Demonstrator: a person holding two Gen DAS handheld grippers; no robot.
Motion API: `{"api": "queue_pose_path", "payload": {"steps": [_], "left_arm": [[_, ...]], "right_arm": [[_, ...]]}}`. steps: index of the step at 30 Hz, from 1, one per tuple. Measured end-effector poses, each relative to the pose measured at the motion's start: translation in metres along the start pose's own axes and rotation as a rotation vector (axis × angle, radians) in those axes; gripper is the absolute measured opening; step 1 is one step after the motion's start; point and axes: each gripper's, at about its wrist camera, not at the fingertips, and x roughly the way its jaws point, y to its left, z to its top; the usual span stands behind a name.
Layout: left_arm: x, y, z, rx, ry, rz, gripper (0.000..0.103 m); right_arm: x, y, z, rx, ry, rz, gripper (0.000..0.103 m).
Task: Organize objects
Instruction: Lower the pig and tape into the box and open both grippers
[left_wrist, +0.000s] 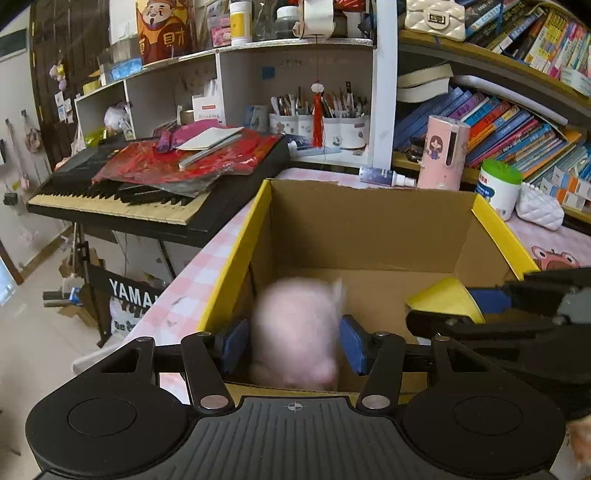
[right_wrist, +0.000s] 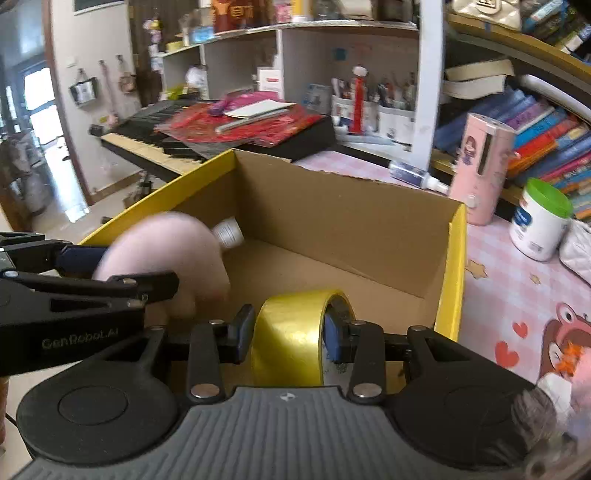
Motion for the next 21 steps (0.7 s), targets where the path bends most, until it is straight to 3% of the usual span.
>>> {"api": "queue_pose_path", "payload": {"steps": [11,18,21], "left_arm": [[0.002,-0.018,0.002,0.030,0.021,0.013,0.054],[-0.005,-0.015,0.003,0.012,0.007,0.010,0.061],[-0.017,-0.007,0.006,-0.026,-0.021,-0.003,0.071]], "right_arm": [[0.006,-0.026,0.008,-0.080,0.025,0.146,0.035],[0.001,-0.023,0.006,-0.078,0.016,0.113,0.038],[-0.011,-0.021,0.008,-0.062,-0.013,0.072,0.048]]}}
